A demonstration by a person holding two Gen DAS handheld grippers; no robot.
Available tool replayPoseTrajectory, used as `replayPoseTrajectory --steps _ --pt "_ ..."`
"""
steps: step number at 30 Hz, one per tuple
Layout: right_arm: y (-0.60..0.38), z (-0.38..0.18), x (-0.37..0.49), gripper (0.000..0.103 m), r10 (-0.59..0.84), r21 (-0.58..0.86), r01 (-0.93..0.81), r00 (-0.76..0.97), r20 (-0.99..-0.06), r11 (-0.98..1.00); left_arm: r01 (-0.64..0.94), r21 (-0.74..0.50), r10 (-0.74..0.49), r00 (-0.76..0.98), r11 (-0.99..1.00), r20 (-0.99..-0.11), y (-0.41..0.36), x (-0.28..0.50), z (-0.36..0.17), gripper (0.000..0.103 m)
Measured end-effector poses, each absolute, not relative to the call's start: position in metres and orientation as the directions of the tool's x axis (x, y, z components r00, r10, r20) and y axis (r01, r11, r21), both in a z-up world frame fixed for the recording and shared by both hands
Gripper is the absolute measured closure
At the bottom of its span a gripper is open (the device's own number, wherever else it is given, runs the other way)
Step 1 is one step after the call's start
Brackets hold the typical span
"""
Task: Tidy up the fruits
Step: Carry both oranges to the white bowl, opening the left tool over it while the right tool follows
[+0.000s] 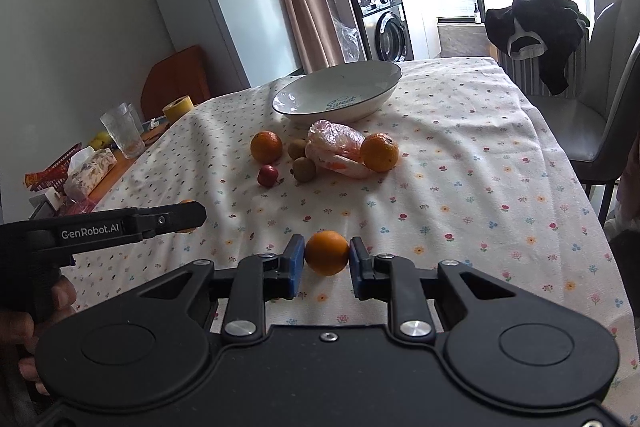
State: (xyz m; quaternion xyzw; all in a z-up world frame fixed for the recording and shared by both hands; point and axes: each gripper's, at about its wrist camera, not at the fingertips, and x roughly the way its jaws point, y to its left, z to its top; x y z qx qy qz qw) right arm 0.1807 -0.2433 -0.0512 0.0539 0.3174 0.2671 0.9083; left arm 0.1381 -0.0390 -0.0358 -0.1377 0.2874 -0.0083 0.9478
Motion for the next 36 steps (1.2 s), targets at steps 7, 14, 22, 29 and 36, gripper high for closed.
replayPoseTrajectory --steps 7,14,22,29,36 --pt "-0.236 -0.047 0.197 0.080 0.521 0.274 -0.447 0.663 -0.537 0.851 -0.080 -0.264 -0.077 0.840 0.961 -0.537 -0.029 0.152 -0.030 0.080" --pt "-0.229 -0.037 0.213 0.080 0.528 0.276 -0.453 0.673 -0.518 0.848 -0.093 -0.259 -0.057 0.855 0.961 -0.516 -0.022 0.170 -0.019 0.080" --pt "-0.221 -0.025 0.235 0.080 0.530 0.266 -0.461 0.687 -0.496 0.847 -0.108 -0.261 -0.039 0.864 0.959 -0.502 -0.014 0.194 -0.009 0.080" --pt "-0.213 -0.020 0.254 0.080 0.533 0.266 -0.464 0.693 -0.486 0.845 -0.108 -0.248 -0.035 0.860 0.963 -0.509 -0.005 0.218 -0.006 0.080" --pt "-0.203 -0.020 0.275 0.080 0.529 0.262 -0.462 0.696 -0.486 0.848 -0.098 -0.242 -0.046 0.847 0.965 -0.530 -0.003 0.249 -0.007 0.080"
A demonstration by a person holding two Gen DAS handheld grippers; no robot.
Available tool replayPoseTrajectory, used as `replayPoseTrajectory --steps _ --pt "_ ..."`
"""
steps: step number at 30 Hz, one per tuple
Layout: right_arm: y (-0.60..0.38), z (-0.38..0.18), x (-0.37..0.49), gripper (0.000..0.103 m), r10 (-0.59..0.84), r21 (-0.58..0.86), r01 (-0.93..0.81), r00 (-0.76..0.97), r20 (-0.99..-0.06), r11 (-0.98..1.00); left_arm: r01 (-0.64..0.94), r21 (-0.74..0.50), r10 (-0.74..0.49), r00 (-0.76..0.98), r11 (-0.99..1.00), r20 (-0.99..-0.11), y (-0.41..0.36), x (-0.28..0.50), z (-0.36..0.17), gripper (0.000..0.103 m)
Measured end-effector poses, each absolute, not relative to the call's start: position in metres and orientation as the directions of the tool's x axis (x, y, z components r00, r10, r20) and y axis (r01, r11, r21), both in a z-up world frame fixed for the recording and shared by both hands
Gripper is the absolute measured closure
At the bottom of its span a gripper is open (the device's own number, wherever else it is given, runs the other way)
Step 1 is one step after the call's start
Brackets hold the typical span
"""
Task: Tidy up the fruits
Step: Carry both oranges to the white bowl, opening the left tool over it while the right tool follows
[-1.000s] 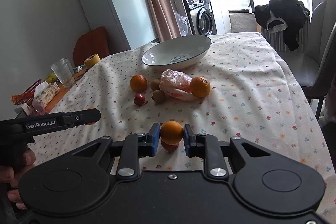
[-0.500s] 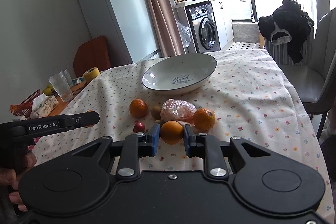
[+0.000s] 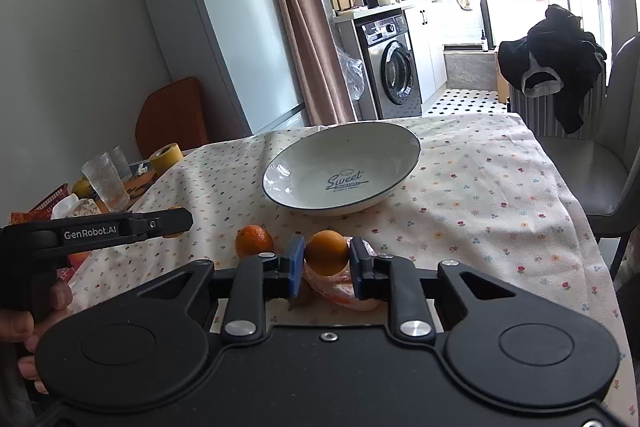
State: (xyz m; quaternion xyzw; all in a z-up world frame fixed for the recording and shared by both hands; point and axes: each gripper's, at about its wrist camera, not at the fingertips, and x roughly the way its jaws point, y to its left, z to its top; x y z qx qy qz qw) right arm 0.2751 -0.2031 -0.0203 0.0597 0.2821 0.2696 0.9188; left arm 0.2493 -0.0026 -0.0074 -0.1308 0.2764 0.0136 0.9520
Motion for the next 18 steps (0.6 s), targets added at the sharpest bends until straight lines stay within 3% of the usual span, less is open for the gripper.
replayPoseTrajectory --steps 18 --pt "-0.182 -0.019 0.336 0.080 0.532 0.270 -0.460 0.687 -0.496 0.846 -0.115 -0.237 -0.043 0.819 0.965 -0.572 -0.014 0.333 -0.019 0.080"
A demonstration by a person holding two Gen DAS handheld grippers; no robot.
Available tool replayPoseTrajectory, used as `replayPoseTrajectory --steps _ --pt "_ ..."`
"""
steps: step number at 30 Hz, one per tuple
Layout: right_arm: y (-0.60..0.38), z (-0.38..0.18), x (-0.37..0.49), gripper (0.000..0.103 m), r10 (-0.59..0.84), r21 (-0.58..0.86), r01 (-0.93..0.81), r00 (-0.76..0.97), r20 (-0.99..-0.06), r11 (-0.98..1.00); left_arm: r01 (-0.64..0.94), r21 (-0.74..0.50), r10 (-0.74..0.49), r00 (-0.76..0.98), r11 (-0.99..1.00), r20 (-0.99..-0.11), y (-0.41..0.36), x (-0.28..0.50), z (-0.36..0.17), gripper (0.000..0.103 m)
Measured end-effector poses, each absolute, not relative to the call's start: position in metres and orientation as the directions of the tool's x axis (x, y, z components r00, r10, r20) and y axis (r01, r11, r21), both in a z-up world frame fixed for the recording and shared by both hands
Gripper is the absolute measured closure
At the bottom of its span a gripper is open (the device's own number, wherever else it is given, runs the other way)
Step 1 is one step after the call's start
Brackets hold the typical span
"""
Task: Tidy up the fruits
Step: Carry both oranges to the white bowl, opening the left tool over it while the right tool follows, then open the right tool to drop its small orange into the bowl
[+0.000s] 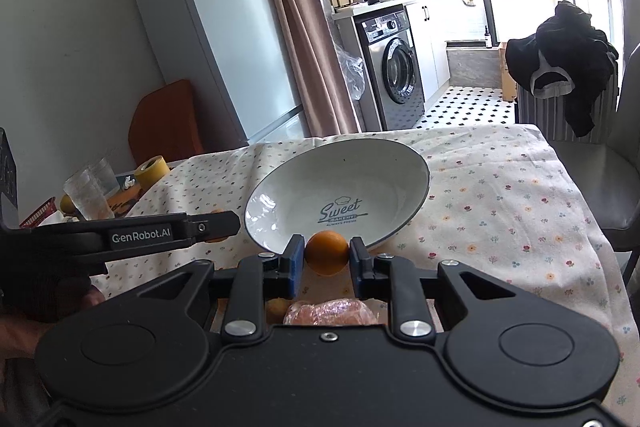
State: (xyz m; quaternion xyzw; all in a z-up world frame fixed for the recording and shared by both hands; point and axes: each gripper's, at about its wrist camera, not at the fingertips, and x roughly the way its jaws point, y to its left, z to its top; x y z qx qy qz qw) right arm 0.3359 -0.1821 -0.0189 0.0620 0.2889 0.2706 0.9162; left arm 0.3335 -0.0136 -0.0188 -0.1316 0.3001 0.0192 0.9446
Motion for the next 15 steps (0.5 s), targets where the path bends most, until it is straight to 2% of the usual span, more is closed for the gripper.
replayPoseTrajectory --steps 9,15 --pt "-0.177 -0.028 0.367 0.080 0.521 0.281 -0.441 0.679 -0.517 0.852 -0.158 -0.233 -0.020 0.789 0.960 -0.614 -0.006 0.360 -0.041 0.080" --pt "-0.169 -0.034 0.379 0.080 0.521 0.285 -0.438 0.668 -0.531 0.853 -0.213 -0.248 0.017 0.791 0.945 -0.612 0.010 0.356 -0.041 0.061"
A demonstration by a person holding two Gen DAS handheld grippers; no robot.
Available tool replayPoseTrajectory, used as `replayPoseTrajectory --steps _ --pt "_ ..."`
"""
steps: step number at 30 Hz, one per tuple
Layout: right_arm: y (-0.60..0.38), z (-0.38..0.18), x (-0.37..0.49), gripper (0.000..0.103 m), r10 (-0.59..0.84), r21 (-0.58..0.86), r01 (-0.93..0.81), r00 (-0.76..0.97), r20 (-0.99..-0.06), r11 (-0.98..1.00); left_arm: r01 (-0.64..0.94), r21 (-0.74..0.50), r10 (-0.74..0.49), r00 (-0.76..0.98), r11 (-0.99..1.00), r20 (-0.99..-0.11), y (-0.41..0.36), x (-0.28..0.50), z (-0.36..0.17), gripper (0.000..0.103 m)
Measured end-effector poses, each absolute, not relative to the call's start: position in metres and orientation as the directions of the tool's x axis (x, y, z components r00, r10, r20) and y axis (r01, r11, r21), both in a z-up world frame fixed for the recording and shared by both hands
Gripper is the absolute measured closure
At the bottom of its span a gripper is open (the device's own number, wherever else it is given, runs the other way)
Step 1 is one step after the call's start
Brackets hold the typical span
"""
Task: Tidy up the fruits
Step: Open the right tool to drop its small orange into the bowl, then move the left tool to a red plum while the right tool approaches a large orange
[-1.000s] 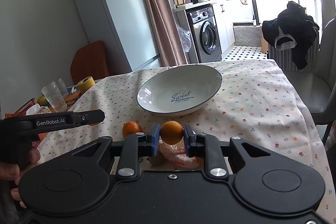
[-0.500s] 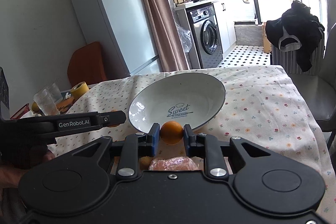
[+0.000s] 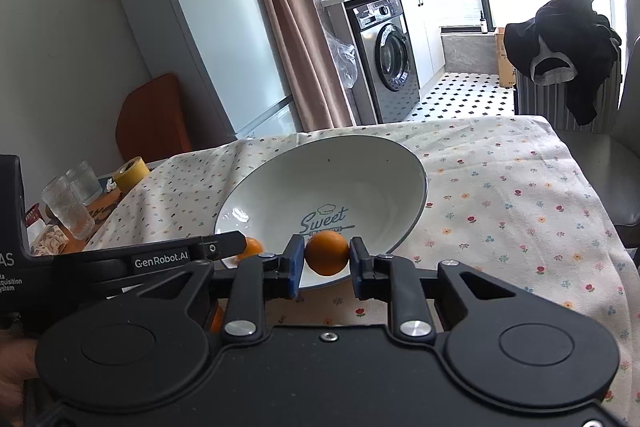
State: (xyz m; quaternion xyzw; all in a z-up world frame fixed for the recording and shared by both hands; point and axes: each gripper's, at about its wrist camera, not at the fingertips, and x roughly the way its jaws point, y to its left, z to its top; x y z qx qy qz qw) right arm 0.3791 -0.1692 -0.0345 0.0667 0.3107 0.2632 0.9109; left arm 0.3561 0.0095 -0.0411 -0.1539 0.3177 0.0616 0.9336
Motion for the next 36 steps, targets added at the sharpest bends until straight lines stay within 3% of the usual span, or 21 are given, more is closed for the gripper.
replayPoseTrajectory --steps 7,17,19,21,24,28,36 --pt "-0.158 -0.032 0.385 0.080 0.523 0.286 -0.439 0.670 -0.526 0.851 -0.198 -0.236 0.024 0.811 0.951 -0.584 0.019 0.332 -0.029 0.049" --pt "-0.144 -0.019 0.381 0.079 0.520 0.269 -0.448 0.684 -0.511 0.853 -0.261 -0.264 0.059 0.805 0.928 -0.590 0.046 0.295 -0.031 0.047" --pt "-0.141 -0.015 0.379 0.073 0.530 0.265 -0.462 0.689 -0.494 0.846 -0.267 -0.266 0.063 0.805 0.926 -0.591 0.047 0.288 -0.030 0.043" --pt "-0.137 -0.011 0.377 0.051 0.528 0.241 -0.473 0.697 -0.486 0.847 -0.275 -0.264 0.070 0.803 0.925 -0.592 0.048 0.281 -0.029 0.034" --pt "-0.137 -0.005 0.372 0.048 0.530 0.244 -0.473 0.703 -0.475 0.846 -0.287 -0.244 0.095 0.804 0.926 -0.587 0.046 0.271 -0.028 0.020" --pt "-0.140 -0.002 0.361 0.044 0.539 0.256 -0.477 0.696 -0.474 0.841 -0.291 -0.258 0.095 0.812 0.921 -0.576 0.045 0.257 -0.025 0.012" --pt "-0.156 -0.002 0.322 0.010 0.524 0.217 -0.482 0.713 -0.467 0.849 -0.256 -0.296 0.055 0.832 0.920 -0.552 0.036 0.231 -0.019 0.008"
